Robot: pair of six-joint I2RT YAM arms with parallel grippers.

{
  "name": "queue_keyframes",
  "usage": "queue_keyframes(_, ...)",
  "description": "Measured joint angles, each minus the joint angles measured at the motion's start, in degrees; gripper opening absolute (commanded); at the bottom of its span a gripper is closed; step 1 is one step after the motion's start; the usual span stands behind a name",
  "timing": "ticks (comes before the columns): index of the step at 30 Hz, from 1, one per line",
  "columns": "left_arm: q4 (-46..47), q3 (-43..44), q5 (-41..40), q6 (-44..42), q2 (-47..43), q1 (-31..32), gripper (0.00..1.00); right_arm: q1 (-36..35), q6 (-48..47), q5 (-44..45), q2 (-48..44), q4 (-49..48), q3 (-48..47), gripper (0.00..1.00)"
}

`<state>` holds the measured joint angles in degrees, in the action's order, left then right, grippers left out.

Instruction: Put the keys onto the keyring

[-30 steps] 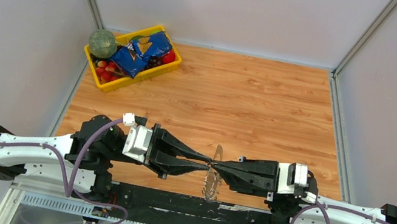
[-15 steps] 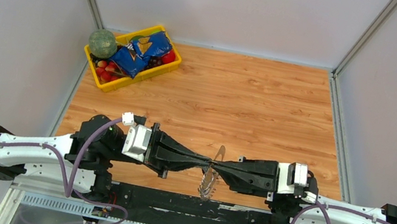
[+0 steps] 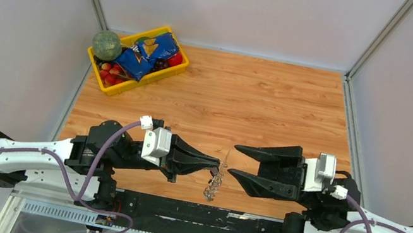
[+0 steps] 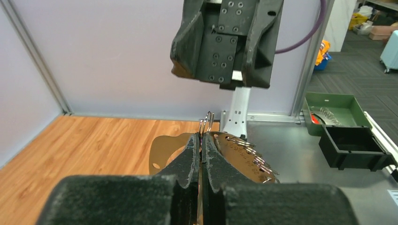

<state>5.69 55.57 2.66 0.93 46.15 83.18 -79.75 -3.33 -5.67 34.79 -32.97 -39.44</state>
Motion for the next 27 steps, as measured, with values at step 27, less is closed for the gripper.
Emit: queue_keyframes(27,-37.9,10.6,-8.4,4.3,1.3,0.0,0.00,0.0,1.5,5.9,12.9,63.3,-26.0,0.34)
